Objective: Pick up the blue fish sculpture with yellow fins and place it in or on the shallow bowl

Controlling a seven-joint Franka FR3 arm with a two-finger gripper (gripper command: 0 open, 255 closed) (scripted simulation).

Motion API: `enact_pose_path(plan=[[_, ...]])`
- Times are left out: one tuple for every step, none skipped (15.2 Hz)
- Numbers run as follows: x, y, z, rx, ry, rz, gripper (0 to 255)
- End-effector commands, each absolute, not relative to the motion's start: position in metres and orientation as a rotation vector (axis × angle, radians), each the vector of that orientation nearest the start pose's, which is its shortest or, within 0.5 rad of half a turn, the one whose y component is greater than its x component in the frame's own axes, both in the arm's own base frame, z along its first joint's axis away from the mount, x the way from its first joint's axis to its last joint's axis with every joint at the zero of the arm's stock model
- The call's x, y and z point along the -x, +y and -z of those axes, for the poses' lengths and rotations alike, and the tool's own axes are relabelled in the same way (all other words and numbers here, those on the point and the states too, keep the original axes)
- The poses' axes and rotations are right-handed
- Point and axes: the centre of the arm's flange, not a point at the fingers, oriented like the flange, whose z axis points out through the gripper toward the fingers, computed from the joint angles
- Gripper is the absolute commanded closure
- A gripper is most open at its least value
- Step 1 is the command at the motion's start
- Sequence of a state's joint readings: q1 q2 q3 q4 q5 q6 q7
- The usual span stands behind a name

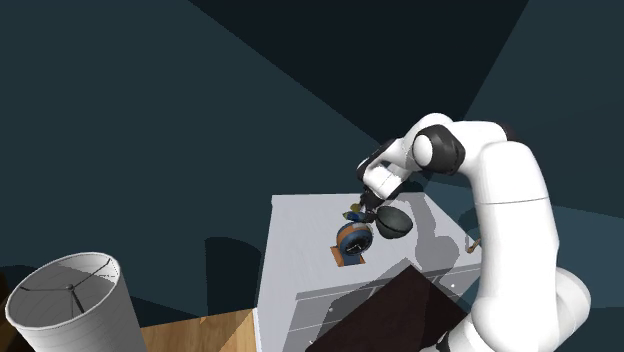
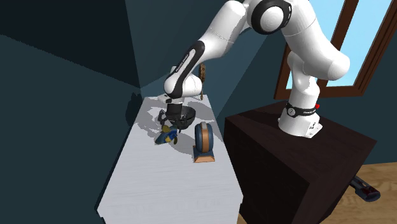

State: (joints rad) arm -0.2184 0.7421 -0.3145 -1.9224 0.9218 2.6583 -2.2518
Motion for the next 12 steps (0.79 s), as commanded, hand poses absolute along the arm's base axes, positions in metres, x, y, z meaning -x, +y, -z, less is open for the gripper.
enact_pose_path(plan=[[-0.5163, -0.3275, -0.1156, 2.783, -1.508, 0.393, 0], [-0.5163, -0.3275, -0.1156, 2.783, -1.508, 0.393, 0], [-0.5163, -0.3275, -0.1156, 2.783, -1.508, 0.393, 0], [-0.5163, -0.3275, -0.1156, 2.783, -1.508, 0.393, 0], [-0.5163, -0.3275, -0.1156, 2.783, -1.508, 0.393, 0], [-0.5163, -0.3275, -0.1156, 2.783, -1.508, 0.393, 0], [-0.5163, -0.3275, -0.1157, 2.783, -1.508, 0.393, 0], [-0.5163, -0.3275, -0.1157, 2.783, -1.508, 0.393, 255], [-0.5163, -0.3275, -0.1157, 2.783, -1.508, 0.393, 255], [-0.5161, -0.3277, -0.1160, 2.783, -1.508, 0.393, 255], [-0.5161, -0.3274, -0.1159, 2.783, -1.508, 0.393, 255], [-0.5160, -0.3273, -0.1160, 2.783, -1.508, 0.393, 255]])
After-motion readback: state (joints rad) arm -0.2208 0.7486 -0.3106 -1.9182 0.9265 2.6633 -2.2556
